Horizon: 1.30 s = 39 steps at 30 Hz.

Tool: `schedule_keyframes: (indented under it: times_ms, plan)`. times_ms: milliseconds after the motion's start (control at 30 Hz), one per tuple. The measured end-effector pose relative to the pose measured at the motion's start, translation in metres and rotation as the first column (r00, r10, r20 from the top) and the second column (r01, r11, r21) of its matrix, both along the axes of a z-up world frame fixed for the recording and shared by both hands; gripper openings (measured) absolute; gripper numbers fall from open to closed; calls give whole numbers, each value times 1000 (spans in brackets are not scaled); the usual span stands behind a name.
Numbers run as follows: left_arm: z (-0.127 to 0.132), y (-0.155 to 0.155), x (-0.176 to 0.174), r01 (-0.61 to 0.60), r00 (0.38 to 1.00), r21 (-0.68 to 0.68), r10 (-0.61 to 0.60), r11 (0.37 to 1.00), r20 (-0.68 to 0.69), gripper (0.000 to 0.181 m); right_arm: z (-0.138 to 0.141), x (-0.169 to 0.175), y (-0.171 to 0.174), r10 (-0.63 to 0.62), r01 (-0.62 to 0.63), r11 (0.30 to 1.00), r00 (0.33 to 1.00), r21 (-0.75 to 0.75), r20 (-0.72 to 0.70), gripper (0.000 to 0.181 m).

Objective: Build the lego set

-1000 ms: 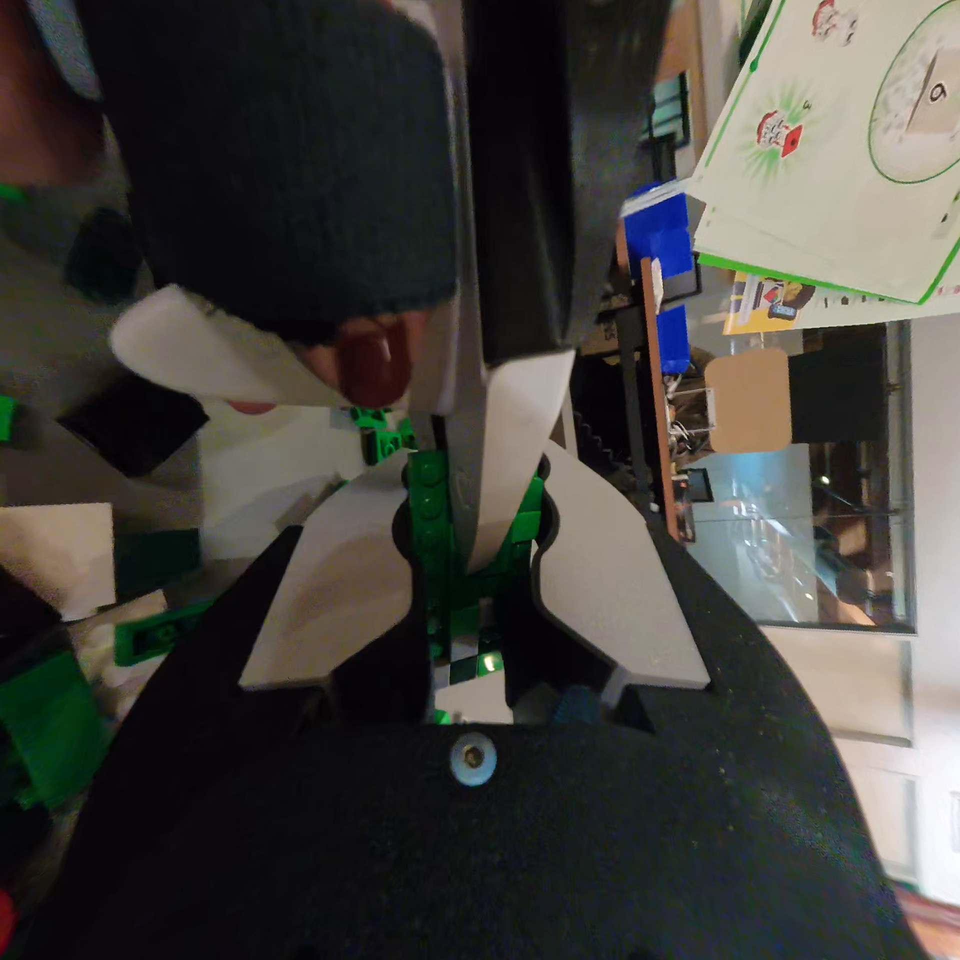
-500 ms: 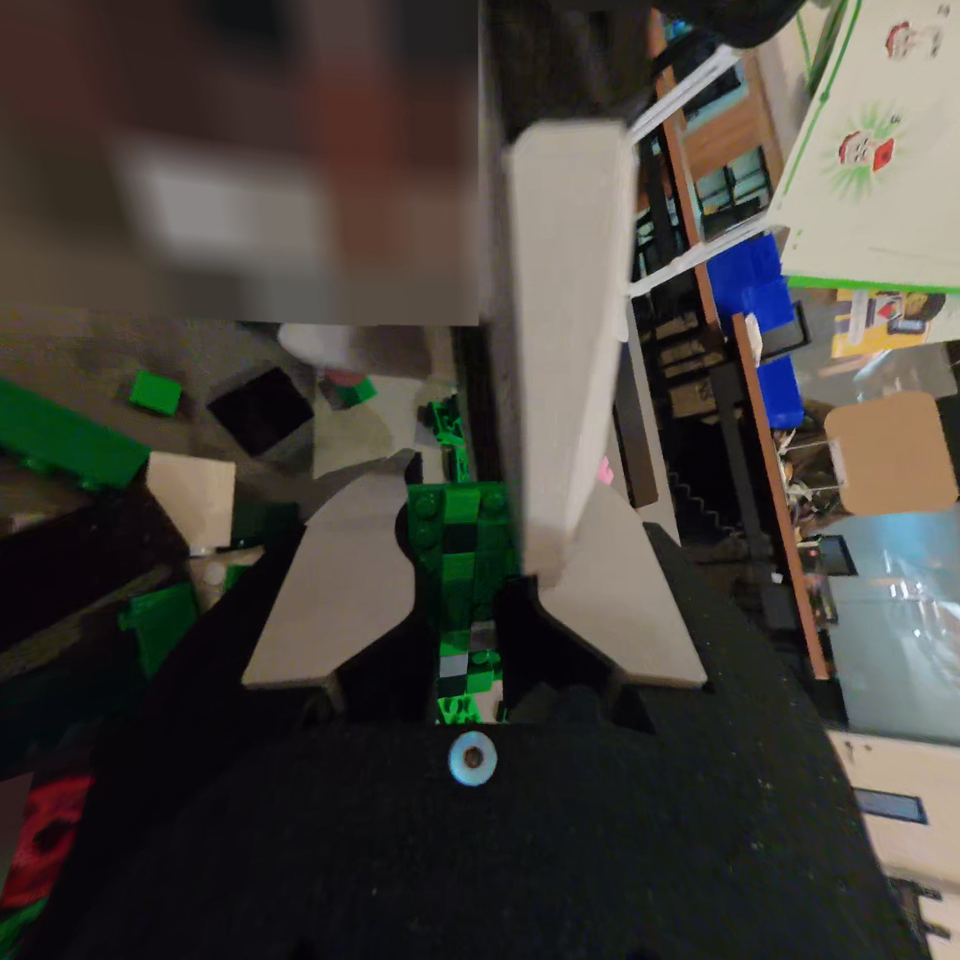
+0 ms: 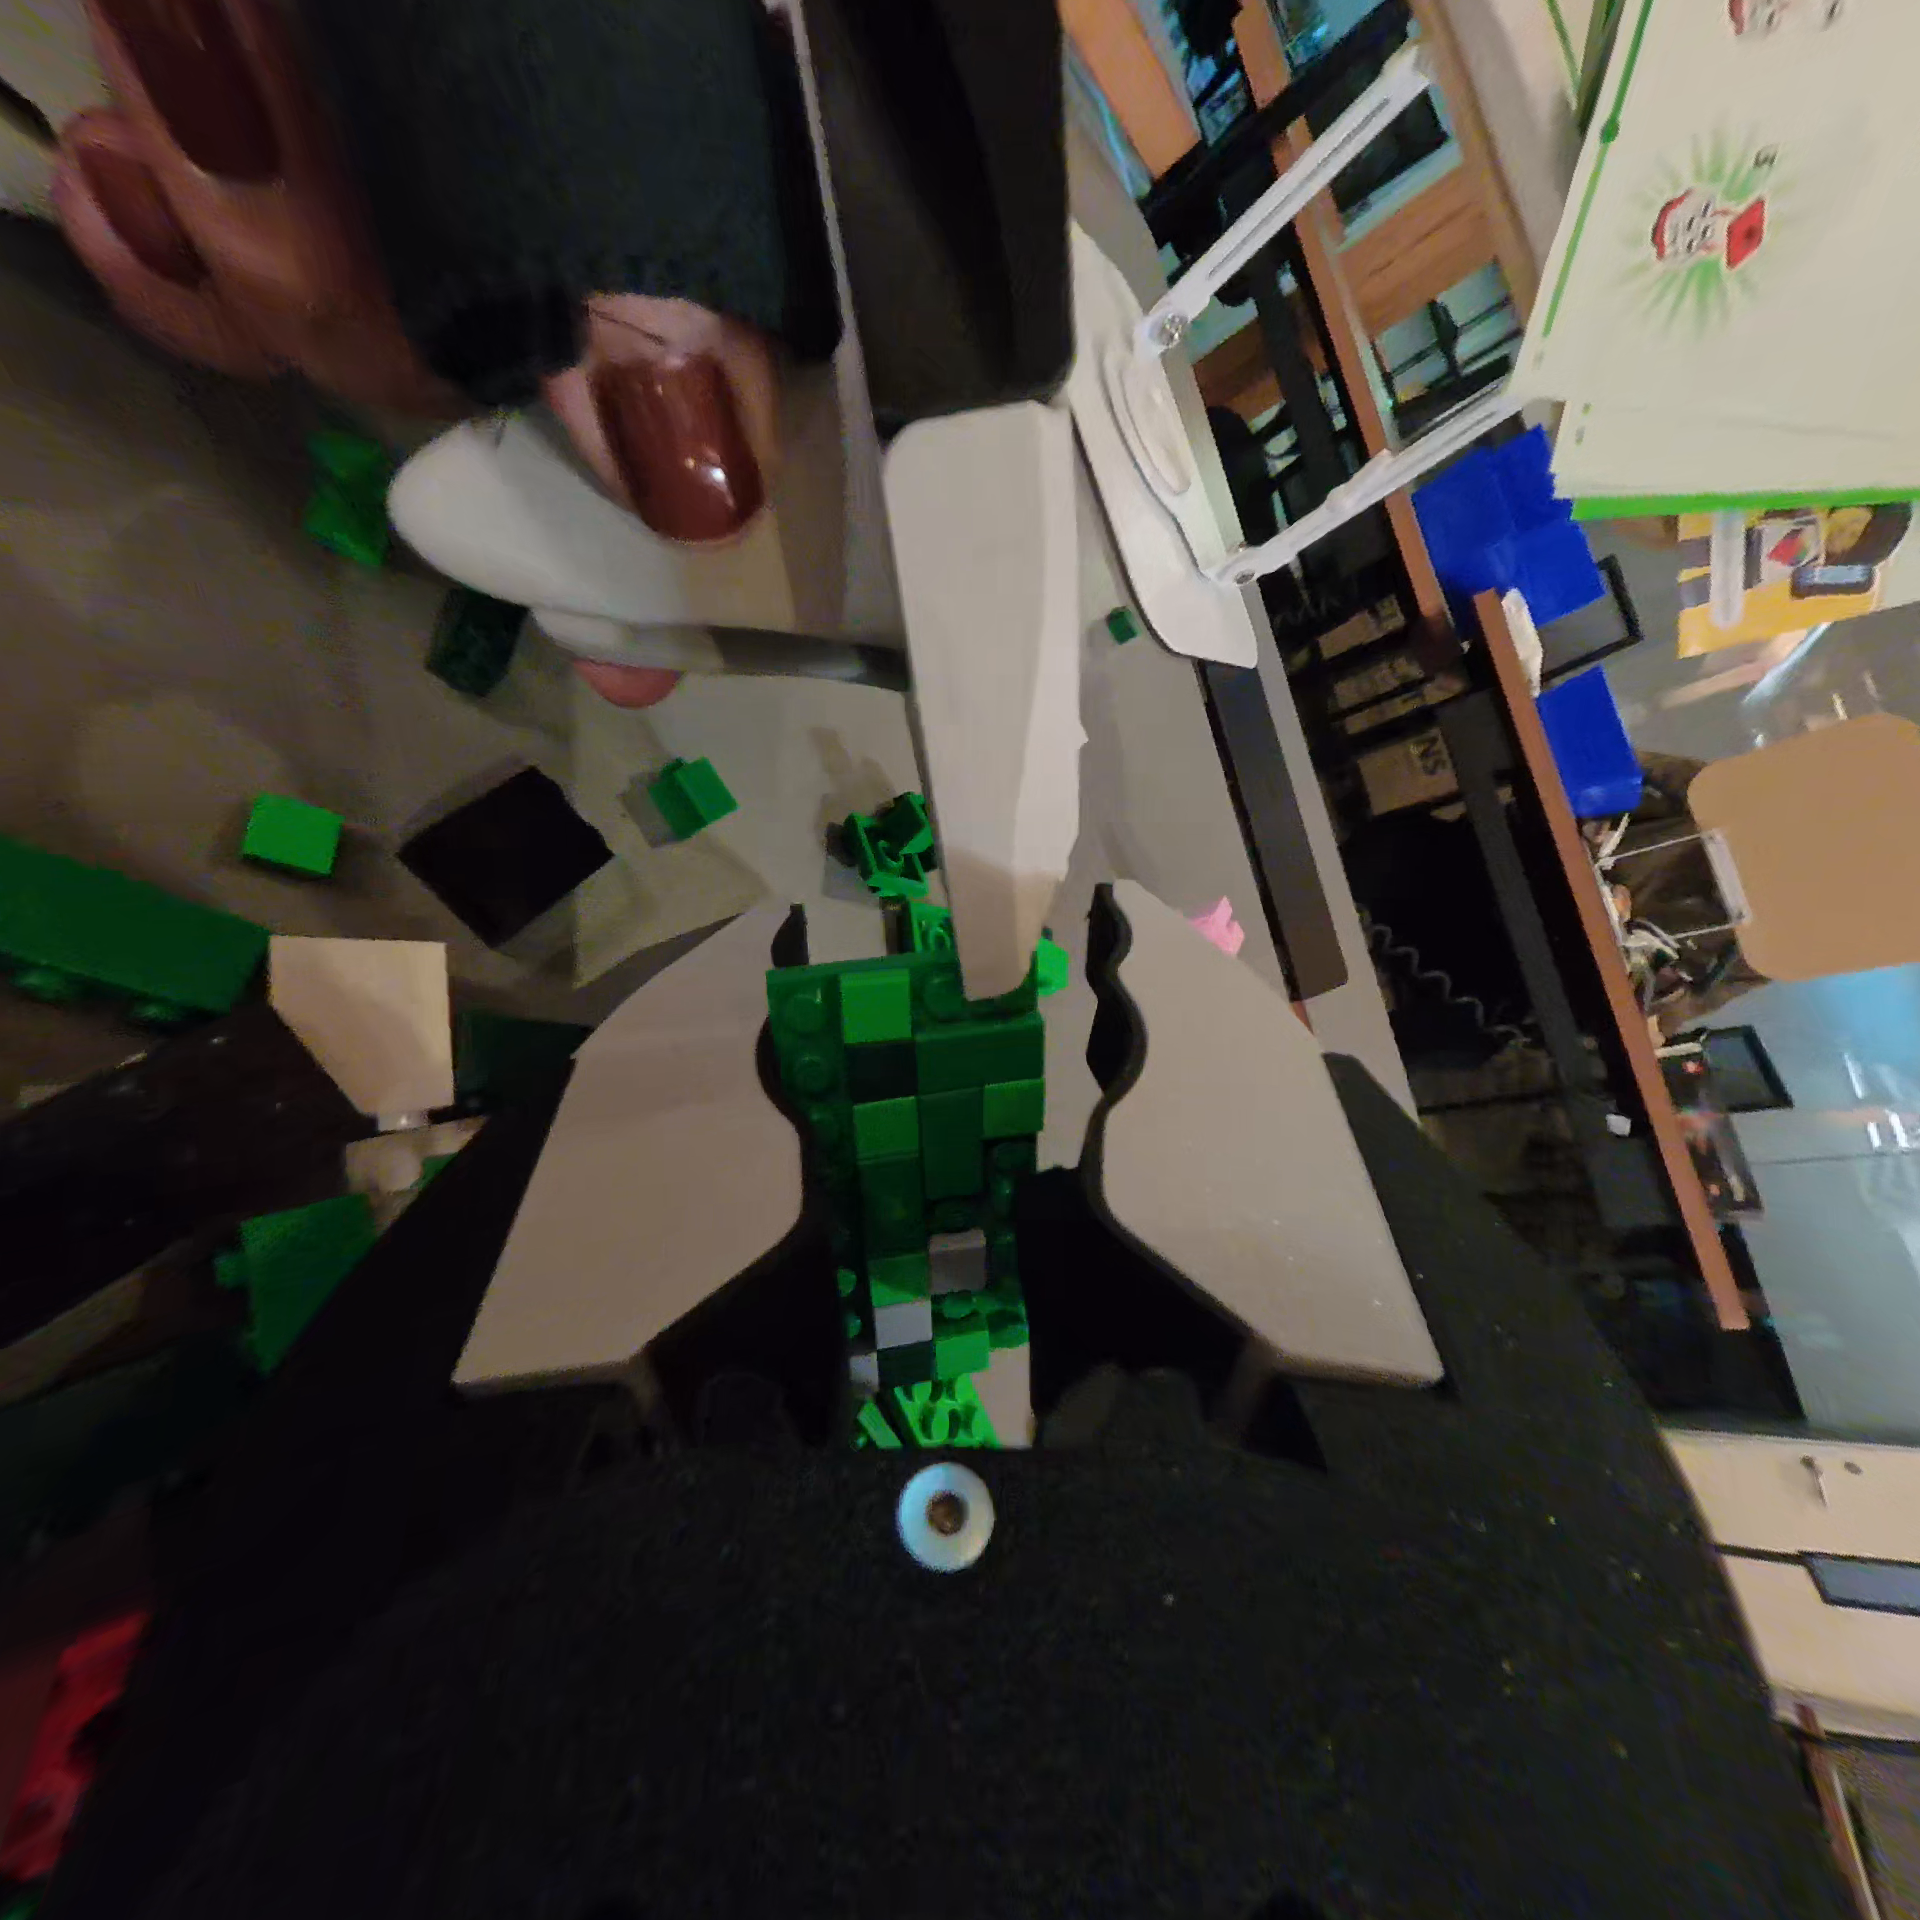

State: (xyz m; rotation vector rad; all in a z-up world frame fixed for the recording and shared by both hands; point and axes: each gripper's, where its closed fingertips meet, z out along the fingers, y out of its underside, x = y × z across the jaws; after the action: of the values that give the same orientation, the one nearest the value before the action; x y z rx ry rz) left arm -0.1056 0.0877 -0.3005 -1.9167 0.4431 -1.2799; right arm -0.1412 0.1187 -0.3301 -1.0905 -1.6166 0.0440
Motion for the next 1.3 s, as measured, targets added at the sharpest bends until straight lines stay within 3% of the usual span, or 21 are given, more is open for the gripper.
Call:
schedule_keyframes:
  times_ms: [133,533,1000,1100,1200,1300]
  plan:
    - [-2,3,-1,-25,1000,-11,25,1000,-8,2,-3,0,-2,-10,9,1000,999,30,39,40]
    - [-1,5,-6,-53,998,-53,55,997,30,2,-2,3,5,-103,97,991,992,89,72,41]
    - [2,4,-7,-55,998,-21,56,998,39,3,-3,5,8,-83,77,994,994,75,71,39]
    - [-5,-3,1,21,1000,-55,-20,998,5,28,-3,4,9,-84,79,995,994,65,65,39]
    - [-17,-6,9,37,992,-41,-42,998,-123,21,-4,4,9,-79,76,996,995,56,58,39]
    - [-17,-6,7,35,994,-60,-41,998,-99,11,-4,4,9,-77,73,995,995,61,61,39]
